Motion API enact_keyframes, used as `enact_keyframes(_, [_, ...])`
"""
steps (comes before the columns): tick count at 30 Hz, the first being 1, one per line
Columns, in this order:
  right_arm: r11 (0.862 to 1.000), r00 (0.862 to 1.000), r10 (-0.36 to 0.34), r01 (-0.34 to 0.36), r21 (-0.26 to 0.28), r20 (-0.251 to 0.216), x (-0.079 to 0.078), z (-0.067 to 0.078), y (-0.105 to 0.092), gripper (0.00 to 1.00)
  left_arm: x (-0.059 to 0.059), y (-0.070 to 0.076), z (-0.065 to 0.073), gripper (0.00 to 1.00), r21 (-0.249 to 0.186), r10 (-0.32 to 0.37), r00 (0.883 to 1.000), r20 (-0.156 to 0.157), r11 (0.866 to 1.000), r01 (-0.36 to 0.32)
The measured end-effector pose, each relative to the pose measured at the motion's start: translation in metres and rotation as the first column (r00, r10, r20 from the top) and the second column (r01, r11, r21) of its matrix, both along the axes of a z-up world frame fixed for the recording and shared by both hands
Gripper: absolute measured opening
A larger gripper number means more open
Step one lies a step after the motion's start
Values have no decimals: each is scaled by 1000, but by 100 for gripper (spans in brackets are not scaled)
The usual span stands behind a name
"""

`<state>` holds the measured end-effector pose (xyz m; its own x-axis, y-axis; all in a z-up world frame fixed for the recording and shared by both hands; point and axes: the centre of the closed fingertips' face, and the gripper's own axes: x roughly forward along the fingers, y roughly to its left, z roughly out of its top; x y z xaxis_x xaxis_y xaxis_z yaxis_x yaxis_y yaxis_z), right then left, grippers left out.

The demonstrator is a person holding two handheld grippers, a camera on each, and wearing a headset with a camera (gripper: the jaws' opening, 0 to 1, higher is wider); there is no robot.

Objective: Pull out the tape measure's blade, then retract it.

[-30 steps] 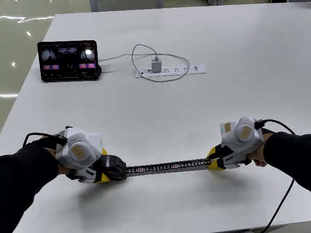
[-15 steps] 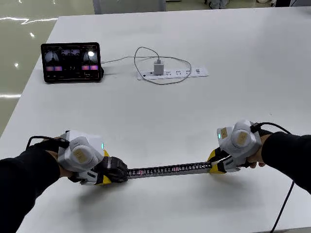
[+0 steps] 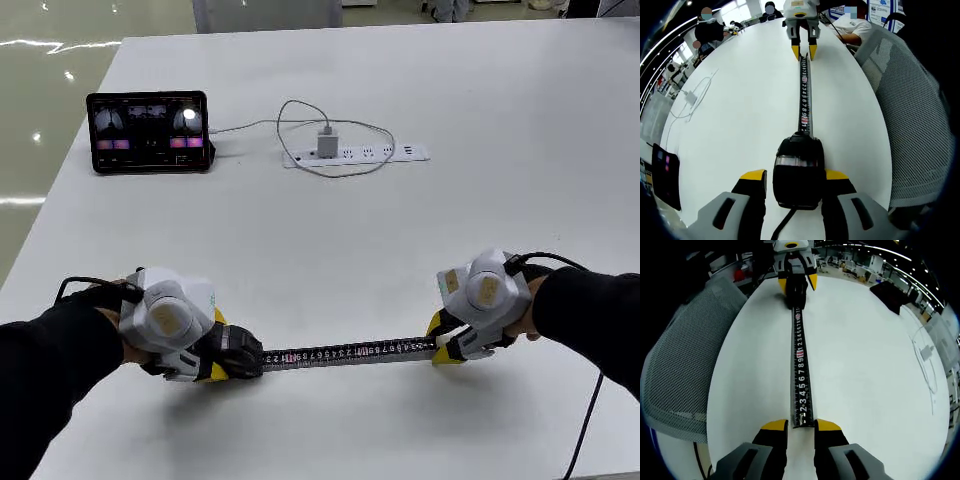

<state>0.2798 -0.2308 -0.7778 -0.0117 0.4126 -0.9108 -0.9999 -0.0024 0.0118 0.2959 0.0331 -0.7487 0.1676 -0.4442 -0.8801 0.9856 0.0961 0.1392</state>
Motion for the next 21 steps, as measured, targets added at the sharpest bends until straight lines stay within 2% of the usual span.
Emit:
enact_keyframes(5, [1000,1000,8,-8,1,4,0,1,2,21,1,2,4,42,-2,-3,1000,-6,1000,3])
enact_keyframes(8, [1000,1000,9,-9,8,9,-1,4,4,23,-4,0,9,48,-32,-4,1000,-27,999,3])
enact_keyframes(10, [1000,1000,1,-1,15,11,-1,6,3,24,-6,1,10,51,-37,-5,1000,-28,999,4])
enact_keyframes(14, [999,999,-32,32,26,10,0,7,-2,25,-2,8,9,48,-25,15,1000,-11,1000,-15])
enact_keyframes(18, [997,998,-66,66,32,0,-1,10,-4,30,-2,10,10,51,-30,32,999,-16,999,-32])
enact_keyframes(21, [995,996,-88,88,48,-4,-2,15,-5,34,-6,11,10,55,-33,49,998,-41,998,-50])
